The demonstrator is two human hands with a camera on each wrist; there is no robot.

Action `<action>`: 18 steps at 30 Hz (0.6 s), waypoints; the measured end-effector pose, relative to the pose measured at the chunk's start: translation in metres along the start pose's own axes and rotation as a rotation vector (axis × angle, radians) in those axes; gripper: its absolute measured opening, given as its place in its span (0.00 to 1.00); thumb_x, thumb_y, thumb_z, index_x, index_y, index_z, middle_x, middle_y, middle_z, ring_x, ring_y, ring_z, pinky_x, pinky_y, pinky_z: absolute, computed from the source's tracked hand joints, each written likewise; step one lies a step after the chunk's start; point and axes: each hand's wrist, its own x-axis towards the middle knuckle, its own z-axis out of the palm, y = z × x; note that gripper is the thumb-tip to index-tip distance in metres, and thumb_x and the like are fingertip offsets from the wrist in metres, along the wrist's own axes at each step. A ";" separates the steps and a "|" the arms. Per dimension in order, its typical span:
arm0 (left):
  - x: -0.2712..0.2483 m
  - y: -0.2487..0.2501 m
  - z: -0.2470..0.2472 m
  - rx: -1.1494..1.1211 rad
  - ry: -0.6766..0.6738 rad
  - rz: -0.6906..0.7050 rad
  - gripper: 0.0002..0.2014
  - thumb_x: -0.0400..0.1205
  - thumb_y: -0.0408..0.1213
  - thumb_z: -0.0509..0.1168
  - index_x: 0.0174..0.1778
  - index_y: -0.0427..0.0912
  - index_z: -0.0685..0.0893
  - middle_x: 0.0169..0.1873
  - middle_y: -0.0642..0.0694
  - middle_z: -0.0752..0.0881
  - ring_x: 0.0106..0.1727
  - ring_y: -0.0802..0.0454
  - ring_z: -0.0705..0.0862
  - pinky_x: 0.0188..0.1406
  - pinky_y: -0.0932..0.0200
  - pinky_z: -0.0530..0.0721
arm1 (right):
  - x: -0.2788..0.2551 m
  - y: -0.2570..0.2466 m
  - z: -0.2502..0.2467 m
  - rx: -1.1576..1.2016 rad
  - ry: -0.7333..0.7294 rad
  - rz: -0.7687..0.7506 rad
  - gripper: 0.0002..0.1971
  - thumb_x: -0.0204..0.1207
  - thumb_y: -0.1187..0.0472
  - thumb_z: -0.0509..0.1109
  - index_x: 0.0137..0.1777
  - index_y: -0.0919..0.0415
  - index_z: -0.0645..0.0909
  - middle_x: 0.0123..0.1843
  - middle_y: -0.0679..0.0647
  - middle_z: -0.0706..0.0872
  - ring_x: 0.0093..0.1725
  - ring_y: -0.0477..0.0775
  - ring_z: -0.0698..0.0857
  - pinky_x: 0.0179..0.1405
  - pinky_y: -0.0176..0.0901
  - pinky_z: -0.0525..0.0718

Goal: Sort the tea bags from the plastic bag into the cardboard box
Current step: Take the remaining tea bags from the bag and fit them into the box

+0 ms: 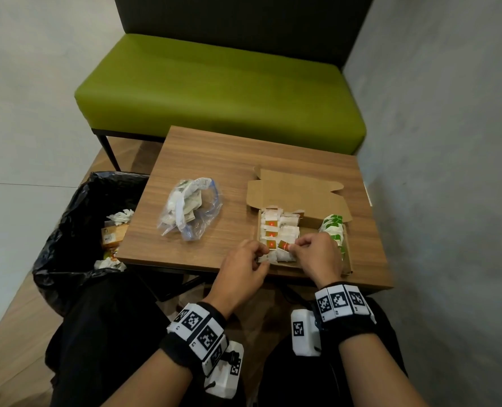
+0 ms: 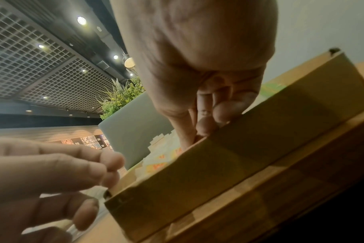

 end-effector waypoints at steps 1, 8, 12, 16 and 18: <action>0.000 0.000 0.000 0.003 0.000 0.000 0.11 0.82 0.38 0.69 0.61 0.50 0.84 0.52 0.60 0.80 0.41 0.64 0.80 0.43 0.73 0.79 | 0.000 -0.001 -0.001 -0.014 -0.019 0.006 0.04 0.73 0.51 0.80 0.41 0.49 0.92 0.42 0.46 0.91 0.44 0.49 0.87 0.38 0.40 0.78; 0.001 -0.003 -0.002 -0.001 -0.012 -0.001 0.10 0.82 0.38 0.69 0.60 0.49 0.84 0.53 0.58 0.81 0.41 0.65 0.80 0.42 0.73 0.78 | 0.005 0.006 -0.012 -0.086 -0.103 0.040 0.09 0.66 0.54 0.85 0.34 0.55 0.88 0.37 0.51 0.89 0.41 0.52 0.88 0.40 0.47 0.88; 0.001 -0.003 -0.002 0.002 -0.022 -0.009 0.10 0.83 0.39 0.68 0.59 0.50 0.84 0.52 0.57 0.82 0.41 0.64 0.80 0.40 0.74 0.77 | 0.002 0.000 -0.010 -0.234 -0.148 0.045 0.12 0.64 0.48 0.85 0.39 0.53 0.89 0.41 0.50 0.90 0.44 0.53 0.88 0.45 0.49 0.87; 0.001 -0.002 -0.002 0.004 -0.025 -0.015 0.10 0.83 0.38 0.68 0.60 0.50 0.84 0.53 0.57 0.82 0.42 0.63 0.81 0.41 0.73 0.79 | -0.001 -0.005 -0.010 -0.268 -0.137 0.026 0.08 0.70 0.48 0.81 0.44 0.50 0.91 0.46 0.50 0.90 0.49 0.54 0.86 0.42 0.44 0.77; 0.000 0.001 -0.005 0.004 -0.051 -0.017 0.11 0.83 0.39 0.68 0.61 0.50 0.83 0.55 0.56 0.82 0.43 0.63 0.81 0.42 0.72 0.80 | -0.003 -0.005 -0.012 -0.247 -0.138 0.034 0.08 0.70 0.48 0.82 0.41 0.50 0.91 0.44 0.49 0.89 0.47 0.53 0.86 0.42 0.45 0.79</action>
